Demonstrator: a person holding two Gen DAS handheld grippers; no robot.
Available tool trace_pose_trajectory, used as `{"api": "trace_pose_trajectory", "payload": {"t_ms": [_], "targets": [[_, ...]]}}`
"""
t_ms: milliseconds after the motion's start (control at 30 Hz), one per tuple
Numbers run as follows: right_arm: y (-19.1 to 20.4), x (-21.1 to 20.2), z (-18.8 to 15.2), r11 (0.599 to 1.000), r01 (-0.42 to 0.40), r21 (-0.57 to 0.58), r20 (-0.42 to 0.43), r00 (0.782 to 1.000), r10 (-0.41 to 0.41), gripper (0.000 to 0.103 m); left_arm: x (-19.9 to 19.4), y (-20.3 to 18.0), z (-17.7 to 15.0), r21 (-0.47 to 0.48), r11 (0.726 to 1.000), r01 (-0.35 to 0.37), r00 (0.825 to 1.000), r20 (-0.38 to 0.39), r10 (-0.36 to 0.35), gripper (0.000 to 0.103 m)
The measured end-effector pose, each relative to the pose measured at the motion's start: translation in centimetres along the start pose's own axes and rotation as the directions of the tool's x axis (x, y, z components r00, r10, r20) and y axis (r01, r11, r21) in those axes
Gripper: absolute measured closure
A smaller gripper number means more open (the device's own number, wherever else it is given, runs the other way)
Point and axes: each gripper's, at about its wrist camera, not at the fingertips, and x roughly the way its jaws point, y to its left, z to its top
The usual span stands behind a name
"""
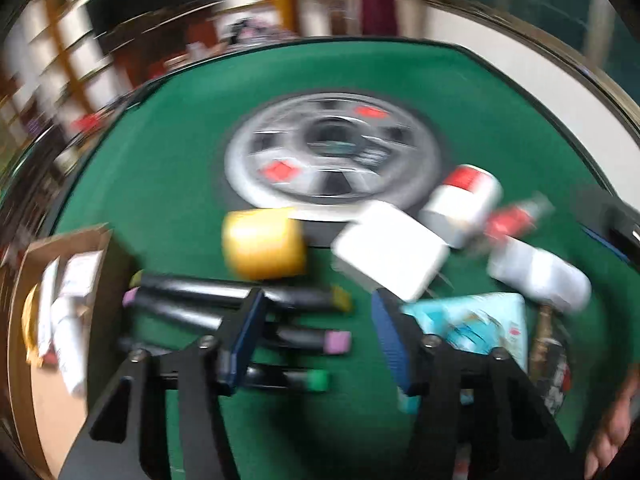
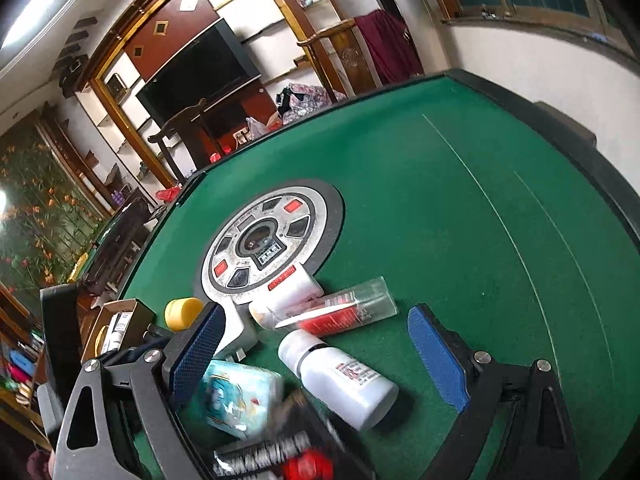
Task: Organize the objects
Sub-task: 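Grasp the yellow tape roll with the left tool, then carry tape roll toward tray with left tool while right tool grasps pill bottle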
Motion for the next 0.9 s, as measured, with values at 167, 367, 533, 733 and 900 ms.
{"api": "trace_pose_trajectory", "payload": {"t_ms": [167,367,533,733,900], "targets": [[-0.6,0.0,0.2,1.000,0.005,0.026,0.003,1.000,-0.005,0.007,-2.1,0.3,0.6,0.025,0.999,-0.020,0.997,0.075,0.018,0.050],[-0.3,0.6,0.1,1.000,0.007,0.023,-0.022,1.000,-0.006,0.007,-1.5,3.7,2.8,-0.076,0.995,-0.059,0.994,0.085,0.065,0.046],[-0.5,1.1,0.0,0.999,0.012,0.033,-0.047,0.999,-0.011,0.007,1.4,2.8,4.0,0.009,0.996,-0.091,0.995,0.036,0.091,0.048],[-1.5,1.1,0.3,0.998,0.033,0.062,-0.034,0.999,-0.031,0.007,0.9,2.3,3.2,-0.001,0.998,-0.059,0.998,0.036,0.059,0.072],[-2.5,1.2,0.5,0.994,0.053,0.096,-0.040,0.998,-0.049,0.007,-3.5,2.9,2.9,-0.043,0.999,-0.025,0.994,0.109,0.029,0.072]]}}
